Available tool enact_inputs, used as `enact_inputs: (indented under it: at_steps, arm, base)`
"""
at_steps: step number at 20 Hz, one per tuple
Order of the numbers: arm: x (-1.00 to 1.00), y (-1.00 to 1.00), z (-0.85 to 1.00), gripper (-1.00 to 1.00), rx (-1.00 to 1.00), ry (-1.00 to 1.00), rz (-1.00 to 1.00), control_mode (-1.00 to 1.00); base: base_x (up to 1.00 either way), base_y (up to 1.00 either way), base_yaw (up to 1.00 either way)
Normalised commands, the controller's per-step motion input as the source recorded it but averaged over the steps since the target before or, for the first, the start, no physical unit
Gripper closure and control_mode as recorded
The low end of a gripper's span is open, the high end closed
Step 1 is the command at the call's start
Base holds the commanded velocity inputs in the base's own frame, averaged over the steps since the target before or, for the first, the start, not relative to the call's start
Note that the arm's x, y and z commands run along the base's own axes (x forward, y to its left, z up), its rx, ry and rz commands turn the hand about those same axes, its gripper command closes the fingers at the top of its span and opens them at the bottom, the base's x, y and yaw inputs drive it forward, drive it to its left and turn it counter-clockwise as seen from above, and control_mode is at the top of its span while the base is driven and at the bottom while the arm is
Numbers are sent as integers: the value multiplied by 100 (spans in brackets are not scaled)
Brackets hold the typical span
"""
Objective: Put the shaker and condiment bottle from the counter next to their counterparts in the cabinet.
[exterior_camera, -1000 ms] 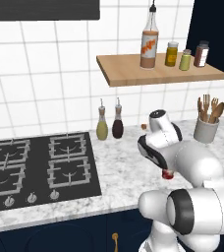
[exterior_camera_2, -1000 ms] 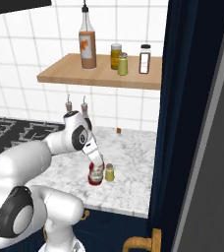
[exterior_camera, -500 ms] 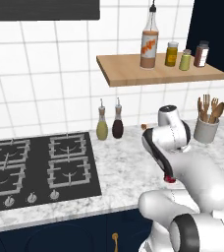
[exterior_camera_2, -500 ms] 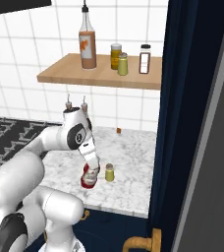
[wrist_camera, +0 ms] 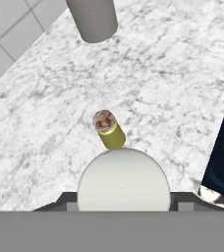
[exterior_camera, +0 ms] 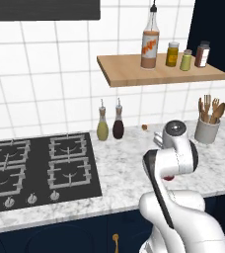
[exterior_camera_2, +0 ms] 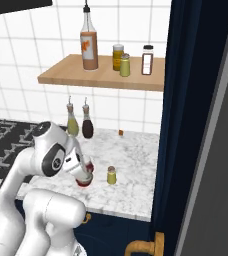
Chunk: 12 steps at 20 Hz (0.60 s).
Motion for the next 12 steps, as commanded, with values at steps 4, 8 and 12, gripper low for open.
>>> enact_inputs:
  at_steps: [4,8,12]
  arm:
    - [-4,3,36,100,0,-20,4,-100]
    - [0,10,74,100,0,-4,0,-100]
    - [0,20,88,100,-2,0,0,-100]
  base:
    - [0,0,0]
    - [0,0,0]
    - [0,0,0]
